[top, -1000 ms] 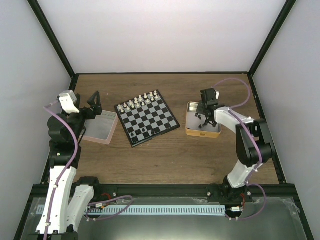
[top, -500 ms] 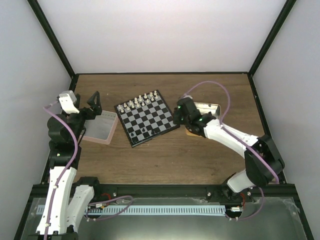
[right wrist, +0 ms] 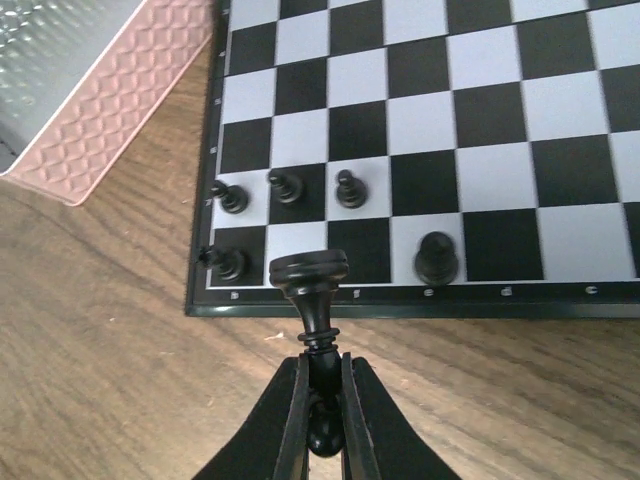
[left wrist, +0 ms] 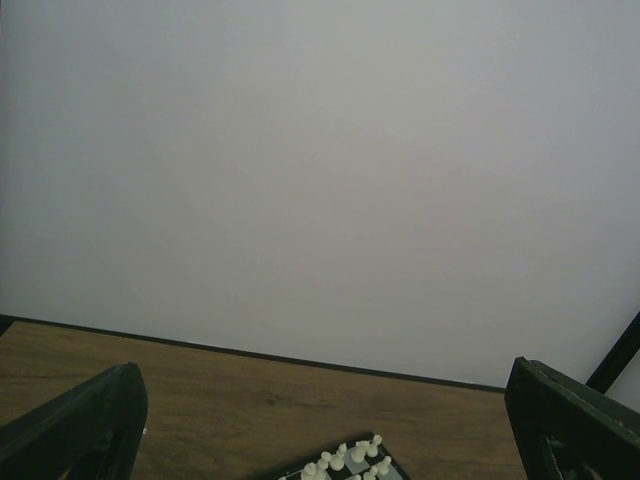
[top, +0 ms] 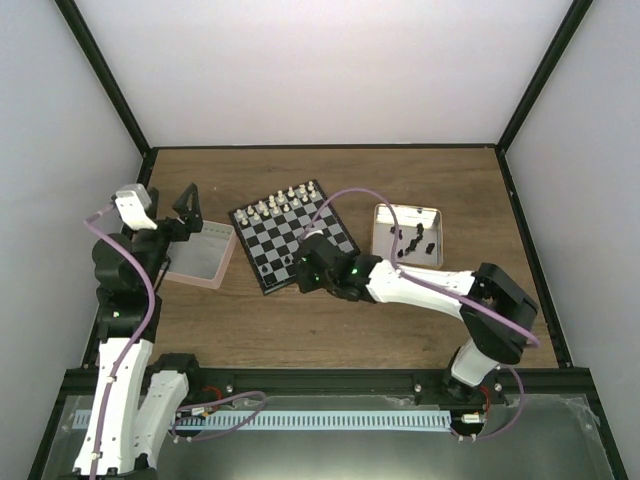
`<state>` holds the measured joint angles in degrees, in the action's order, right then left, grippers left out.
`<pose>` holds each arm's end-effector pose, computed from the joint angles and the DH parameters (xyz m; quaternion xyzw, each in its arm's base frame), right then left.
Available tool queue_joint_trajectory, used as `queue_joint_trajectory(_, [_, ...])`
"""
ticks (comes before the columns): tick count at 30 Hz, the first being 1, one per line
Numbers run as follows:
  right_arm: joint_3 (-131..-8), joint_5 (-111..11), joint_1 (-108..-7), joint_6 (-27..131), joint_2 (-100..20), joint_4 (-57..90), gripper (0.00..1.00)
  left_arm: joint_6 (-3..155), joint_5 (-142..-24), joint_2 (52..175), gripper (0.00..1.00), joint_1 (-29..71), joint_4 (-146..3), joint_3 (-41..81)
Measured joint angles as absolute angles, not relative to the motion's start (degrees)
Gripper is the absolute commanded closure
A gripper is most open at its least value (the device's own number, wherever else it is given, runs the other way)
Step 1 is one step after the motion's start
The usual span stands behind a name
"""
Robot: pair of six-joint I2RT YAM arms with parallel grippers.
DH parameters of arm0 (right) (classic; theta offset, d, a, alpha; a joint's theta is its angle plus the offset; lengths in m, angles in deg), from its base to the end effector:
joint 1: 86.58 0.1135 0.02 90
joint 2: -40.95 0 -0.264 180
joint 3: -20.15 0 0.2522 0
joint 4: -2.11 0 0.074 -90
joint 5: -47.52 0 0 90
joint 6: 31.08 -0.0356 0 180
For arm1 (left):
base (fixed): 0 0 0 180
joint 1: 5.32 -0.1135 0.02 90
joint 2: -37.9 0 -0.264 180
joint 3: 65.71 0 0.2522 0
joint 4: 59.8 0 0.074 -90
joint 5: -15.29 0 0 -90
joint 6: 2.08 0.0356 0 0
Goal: Set up the chess pieces on the board
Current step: Place the chess piece on the chessboard.
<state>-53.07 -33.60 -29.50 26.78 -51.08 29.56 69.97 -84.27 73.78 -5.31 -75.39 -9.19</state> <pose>0.1913 0.2854 0.2171 -0.1716 0.9096 0.2097 0.3148 0.1508 -0.0059 0.3667 -0.0442 0.6743 -0.1703 0.7172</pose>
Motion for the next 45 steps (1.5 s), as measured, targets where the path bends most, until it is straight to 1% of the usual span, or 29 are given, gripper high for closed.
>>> queue_joint_trajectory(9, [-57.2,-33.7,-26.2,24.4,-56.3,29.6,0.96,69.9,-85.5,74.5,0.0,-5.4,-75.4,-9.3])
queue_joint_trajectory(16, [-57.8,-35.5,-26.0,24.9,-59.8,29.4,0.96,70.0,-84.8,72.7,0.0,-5.4,-75.3,-9.3])
queue_joint_trajectory(22, [-59.5,-37.0,-25.9,26.3,-61.8,28.8,0.96,69.9,-85.3,74.0,0.0,-5.4,-75.3,-9.3])
queue_joint_trajectory(25, [-59.5,-36.9,-26.0,27.9,-61.8,27.7,0.96,69.5,-86.9,75.5,0.0,-5.4,-75.3,-9.3])
queue_joint_trajectory(30, [-59.5,-37.0,-26.7,31.9,-61.4,25.5,0.96,67.2,-92.9,78.7,0.0,-5.4,-75.3,-9.3])
queue_joint_trajectory(34, [-59.4,-39.7,-29.3,36.7,-59.1,22.4,0.96,63.5,-99.4,83.5,0.02,-5.3,-75.3,-9.4])
queue_joint_trajectory(39, [-59.2,-45.6,-37.9,42.0,-57.1,17.0,0.96,57.5,-105.4,91.0,0.06,-3.8,-74.3,-11.5])
queue_joint_trajectory(45, [-58.3,-54.3,-47.1,49.0,-57.4,12.1,0.96,51.0,-109.1,105.6,0.19,3.7,-69.8,-10.8])
